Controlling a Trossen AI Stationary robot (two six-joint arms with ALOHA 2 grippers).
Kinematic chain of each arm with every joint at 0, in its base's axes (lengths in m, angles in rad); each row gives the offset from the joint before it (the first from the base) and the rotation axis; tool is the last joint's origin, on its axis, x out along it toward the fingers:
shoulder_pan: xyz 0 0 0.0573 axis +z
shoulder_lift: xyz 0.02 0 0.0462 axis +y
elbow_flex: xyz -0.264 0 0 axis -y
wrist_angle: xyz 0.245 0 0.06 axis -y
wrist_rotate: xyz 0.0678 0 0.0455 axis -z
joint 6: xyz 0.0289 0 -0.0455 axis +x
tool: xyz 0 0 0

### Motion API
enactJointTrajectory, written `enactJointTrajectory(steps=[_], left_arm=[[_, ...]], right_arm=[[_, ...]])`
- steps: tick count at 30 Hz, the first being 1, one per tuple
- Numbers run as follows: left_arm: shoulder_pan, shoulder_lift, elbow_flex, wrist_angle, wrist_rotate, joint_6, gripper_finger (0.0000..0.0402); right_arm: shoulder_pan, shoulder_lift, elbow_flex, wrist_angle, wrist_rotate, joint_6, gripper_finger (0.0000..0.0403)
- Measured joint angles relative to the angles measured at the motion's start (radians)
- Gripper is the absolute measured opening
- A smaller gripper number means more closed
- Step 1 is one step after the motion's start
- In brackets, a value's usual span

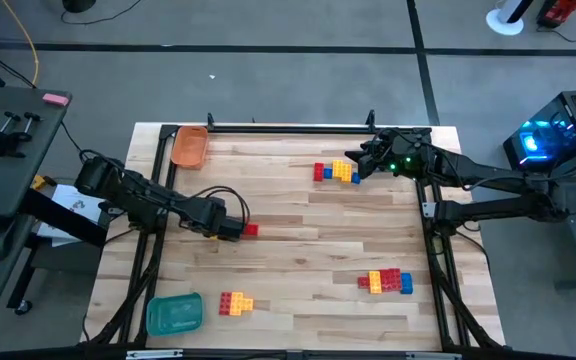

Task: Sort blocks
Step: Put the yellow game piece into the green bin

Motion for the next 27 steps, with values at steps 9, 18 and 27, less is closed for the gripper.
enactJointTrajectory(steps=[9, 18, 27], left_arm=[[0.016, -0.089, -0.001, -0.018, 0.020, 0.049, 0.0095], [0.276, -0.412, 0.175, -0.180, -0.330, 0.333, 0.0095], [0.855, -0.356, 0.208, -0.159, -0.334, 0.895, 0.0095]], right_arm=[[0.000, 0.000, 0.000, 0.000, 0.000, 0.000, 0.0157], [0.000, 0.000, 0.000, 0.001, 0.000, 0.044, 0.0157], [0.001, 0.000, 0.000, 0.012, -0.009, 0.089, 0.0157]])
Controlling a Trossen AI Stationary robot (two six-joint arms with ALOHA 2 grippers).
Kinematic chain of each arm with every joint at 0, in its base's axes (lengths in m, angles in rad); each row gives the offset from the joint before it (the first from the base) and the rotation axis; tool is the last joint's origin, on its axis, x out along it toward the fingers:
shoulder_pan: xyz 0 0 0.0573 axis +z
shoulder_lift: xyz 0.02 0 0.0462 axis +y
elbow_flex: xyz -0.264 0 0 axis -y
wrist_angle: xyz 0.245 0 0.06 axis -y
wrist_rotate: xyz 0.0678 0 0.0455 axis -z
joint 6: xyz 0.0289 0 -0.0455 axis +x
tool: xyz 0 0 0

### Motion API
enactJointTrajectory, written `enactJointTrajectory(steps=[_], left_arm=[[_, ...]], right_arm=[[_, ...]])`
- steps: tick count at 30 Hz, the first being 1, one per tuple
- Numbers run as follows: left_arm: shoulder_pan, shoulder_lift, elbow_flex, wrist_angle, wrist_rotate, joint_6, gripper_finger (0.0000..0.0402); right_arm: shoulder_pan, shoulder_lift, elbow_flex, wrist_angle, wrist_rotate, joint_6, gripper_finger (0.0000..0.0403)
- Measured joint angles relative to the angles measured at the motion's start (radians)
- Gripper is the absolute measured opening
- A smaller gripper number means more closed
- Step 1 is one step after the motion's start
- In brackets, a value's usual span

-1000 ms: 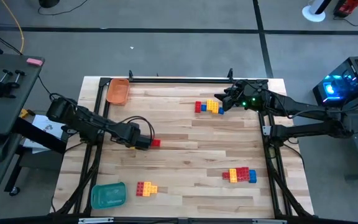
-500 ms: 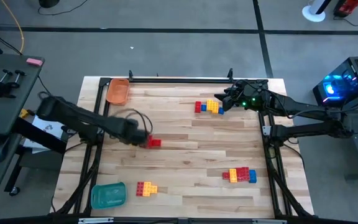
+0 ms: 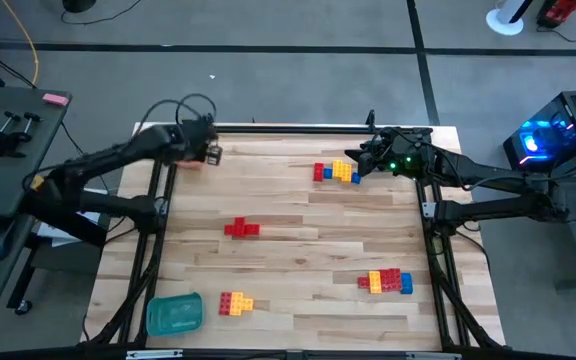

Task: Sort blocks
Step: Put the yellow game piece into the green bin, then put the red game piece into the orange bin

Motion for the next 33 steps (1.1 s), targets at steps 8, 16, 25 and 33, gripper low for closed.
enactJointTrajectory(steps=[8, 16, 25, 33], left_arm=[[0.199, 0.094, 0.001, 0.088, -0.007, 0.155, 0.0144], [0.200, 0.104, 0.001, 0.124, 0.048, 0.208, 0.0256], [0.107, 0.052, 0.001, 0.101, 0.180, 0.030, 0.0262], [-0.486, 0.097, 0.001, 0.111, 0.186, -0.363, 0.0247]], right_arm=[[0.000, 0.000, 0.000, 0.018, -0.036, -0.001, 0.0157], [0.000, 0.000, 0.001, 0.018, -0.036, -0.003, 0.0157], [0.000, 0.000, 0.001, 0.018, -0.038, -0.009, 0.0157], [0.000, 0.000, 0.001, 0.001, -0.052, -0.011, 0.0157]])
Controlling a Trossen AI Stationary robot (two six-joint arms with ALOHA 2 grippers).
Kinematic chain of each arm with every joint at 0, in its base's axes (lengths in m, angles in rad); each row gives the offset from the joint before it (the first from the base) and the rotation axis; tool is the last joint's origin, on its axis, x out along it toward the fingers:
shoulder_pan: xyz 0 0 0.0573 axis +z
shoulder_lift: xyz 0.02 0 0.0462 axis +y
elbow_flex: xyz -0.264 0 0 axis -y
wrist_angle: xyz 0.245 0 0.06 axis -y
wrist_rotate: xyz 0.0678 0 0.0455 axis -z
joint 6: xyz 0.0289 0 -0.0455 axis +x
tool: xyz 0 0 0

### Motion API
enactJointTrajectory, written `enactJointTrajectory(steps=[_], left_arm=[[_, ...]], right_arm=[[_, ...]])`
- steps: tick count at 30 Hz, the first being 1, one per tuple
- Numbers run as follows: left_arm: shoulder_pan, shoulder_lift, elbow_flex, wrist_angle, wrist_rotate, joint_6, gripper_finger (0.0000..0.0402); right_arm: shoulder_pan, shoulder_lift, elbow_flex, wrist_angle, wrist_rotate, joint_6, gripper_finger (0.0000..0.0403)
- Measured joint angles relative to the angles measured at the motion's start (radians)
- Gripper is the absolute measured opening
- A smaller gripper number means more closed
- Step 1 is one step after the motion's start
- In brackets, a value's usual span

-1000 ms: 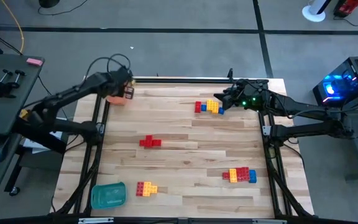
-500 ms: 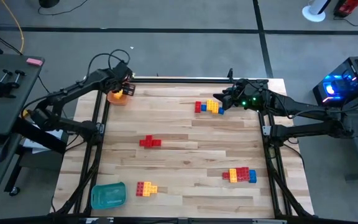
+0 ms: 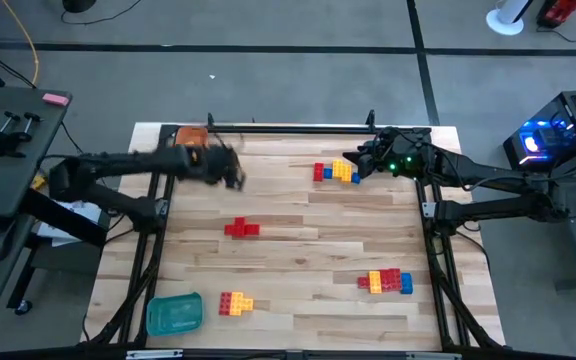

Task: Sort blocks
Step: Put the red game piece into the orange bin

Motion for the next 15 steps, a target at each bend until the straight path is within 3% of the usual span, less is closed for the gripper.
enactJointTrajectory(steps=[3, 6, 8, 12, 15], left_arm=[[-0.214, 0.048, 0.000, -0.011, -0.001, -0.093, 0.0238], [-0.342, 0.088, 0.000, -0.030, -0.001, -0.149, 0.0206], [-0.384, 0.113, 0.000, -0.032, 0.010, -0.151, 0.0162], [-0.398, 0.163, 0.000, -0.008, 0.038, -0.064, 0.0029], [-0.373, 0.217, -0.009, 0.020, 0.084, 0.028, 0.0012]], right_arm=[[0.000, 0.000, 0.000, -0.022, -0.004, 0.000, 0.0157], [0.000, 0.000, 0.000, -0.038, -0.008, 0.000, 0.0157], [0.000, 0.000, 0.000, -0.037, -0.008, 0.000, 0.0157], [0.000, 0.000, 0.000, -0.036, -0.008, 0.000, 0.0157], [0.000, 0.000, 0.000, -0.036, -0.008, 0.000, 0.0157]])
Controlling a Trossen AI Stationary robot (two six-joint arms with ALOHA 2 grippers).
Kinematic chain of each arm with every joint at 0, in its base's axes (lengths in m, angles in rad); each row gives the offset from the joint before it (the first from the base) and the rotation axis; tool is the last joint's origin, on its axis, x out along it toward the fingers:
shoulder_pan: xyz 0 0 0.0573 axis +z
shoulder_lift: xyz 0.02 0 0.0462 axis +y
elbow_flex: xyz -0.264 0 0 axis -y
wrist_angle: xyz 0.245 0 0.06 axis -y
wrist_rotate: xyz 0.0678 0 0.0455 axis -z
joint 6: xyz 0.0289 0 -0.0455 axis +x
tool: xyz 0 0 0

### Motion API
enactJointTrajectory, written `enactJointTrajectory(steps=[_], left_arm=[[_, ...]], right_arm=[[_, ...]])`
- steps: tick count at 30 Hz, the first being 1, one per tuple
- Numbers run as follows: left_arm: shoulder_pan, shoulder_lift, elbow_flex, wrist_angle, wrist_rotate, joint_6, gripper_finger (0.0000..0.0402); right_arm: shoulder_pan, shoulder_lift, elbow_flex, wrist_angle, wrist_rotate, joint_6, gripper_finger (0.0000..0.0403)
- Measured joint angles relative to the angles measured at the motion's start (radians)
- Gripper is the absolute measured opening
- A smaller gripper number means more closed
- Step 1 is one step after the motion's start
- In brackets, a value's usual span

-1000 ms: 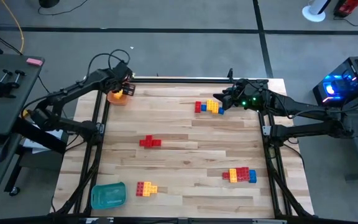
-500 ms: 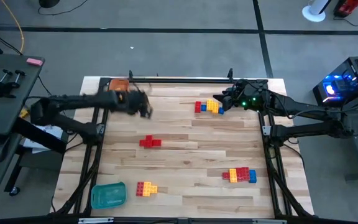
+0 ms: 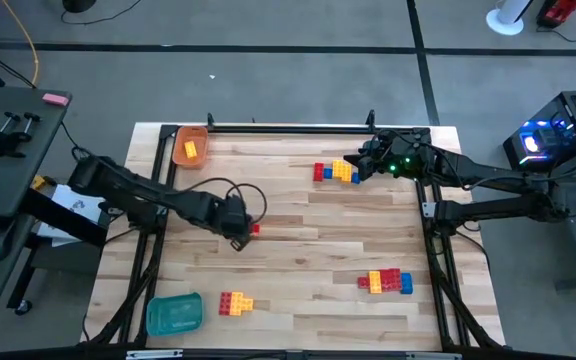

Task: Sort blocks
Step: Put the red game piece into the orange bin

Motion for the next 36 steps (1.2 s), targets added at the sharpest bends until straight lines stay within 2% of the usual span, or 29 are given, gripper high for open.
enactJointTrajectory(steps=[3, 12, 19, 25, 31, 36], left_arm=[[0.023, 0.050, -0.017, 0.028, 0.040, 0.069, 0.0002], [0.036, 0.112, -0.027, 0.025, 0.042, 0.072, 0.0000], [0.031, 0.101, -0.049, -0.083, 0.066, 0.045, 0.0000], [0.003, 0.038, -0.051, -0.158, 0.139, 0.048, 0.0000], [0.003, -0.058, -0.050, -0.195, 0.154, 0.163, 0.0001], [0.005, -0.098, -0.050, -0.238, 0.154, 0.386, 0.0021]], right_arm=[[0.000, 0.000, 0.000, 0.000, 0.000, 0.006, 0.0157], [0.000, 0.000, 0.000, 0.000, -0.020, 0.015, 0.0157], [0.000, 0.000, 0.000, 0.000, -0.019, 0.034, 0.0157], [0.000, 0.000, 0.000, 0.000, -0.019, 0.030, 0.0157], [0.000, 0.000, 0.000, 0.000, -0.018, 0.029, 0.0157], [0.000, 0.000, 0.000, 0.000, -0.014, 0.027, 0.0157]])
